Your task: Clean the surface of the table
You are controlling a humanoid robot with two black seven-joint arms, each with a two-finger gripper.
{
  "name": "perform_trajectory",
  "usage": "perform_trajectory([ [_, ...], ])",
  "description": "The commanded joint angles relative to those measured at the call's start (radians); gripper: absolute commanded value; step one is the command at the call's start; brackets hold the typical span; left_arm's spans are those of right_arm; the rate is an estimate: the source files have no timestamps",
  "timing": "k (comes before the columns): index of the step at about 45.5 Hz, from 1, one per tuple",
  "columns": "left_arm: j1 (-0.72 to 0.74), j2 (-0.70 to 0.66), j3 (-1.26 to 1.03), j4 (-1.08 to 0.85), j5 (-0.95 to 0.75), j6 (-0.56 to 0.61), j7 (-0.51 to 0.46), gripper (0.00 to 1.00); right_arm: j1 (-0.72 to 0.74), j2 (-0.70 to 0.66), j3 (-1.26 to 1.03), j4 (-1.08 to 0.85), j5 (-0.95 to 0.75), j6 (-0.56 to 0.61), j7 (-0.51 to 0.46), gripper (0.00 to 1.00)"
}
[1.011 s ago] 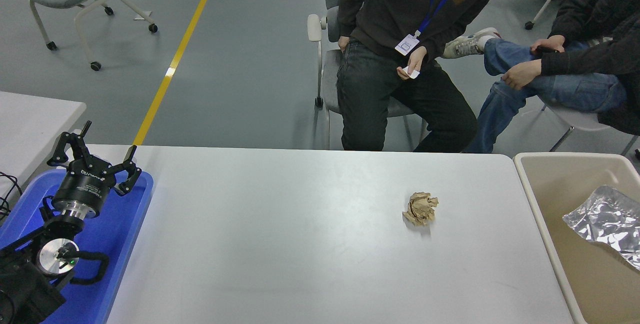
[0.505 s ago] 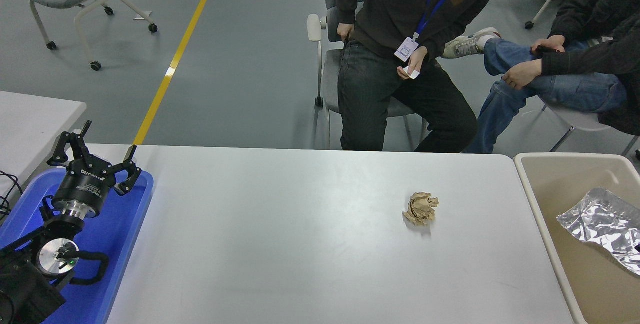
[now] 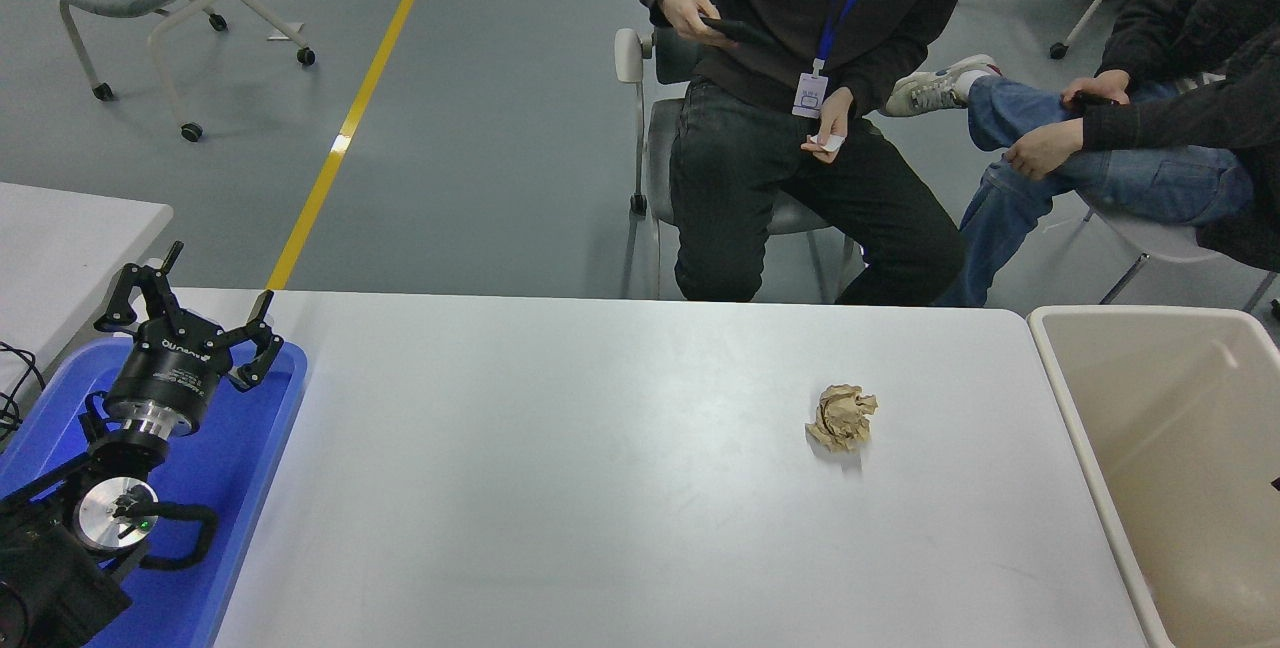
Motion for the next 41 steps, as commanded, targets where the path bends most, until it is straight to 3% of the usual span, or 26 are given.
perform_trajectory([
  [1,0.0,0.0,0.0,0.0,0.0,0.0,0.0,1.0,0.001,-0.001,-0.001,0.0,0.001,0.0,-0.001,0.94],
  [28,0.0,0.002,0.001,0.0,0.0,0.0,0.0,1.0,0.041,-0.075,0.019,0.01,0.05,0.015,-0.005,0.94],
  [41,0.0,0.002,0.0,0.0,0.0,0.0,0.0,1.0,0.079,-0.122,0.525,0.075,0.05,0.009,0.002,0.95],
])
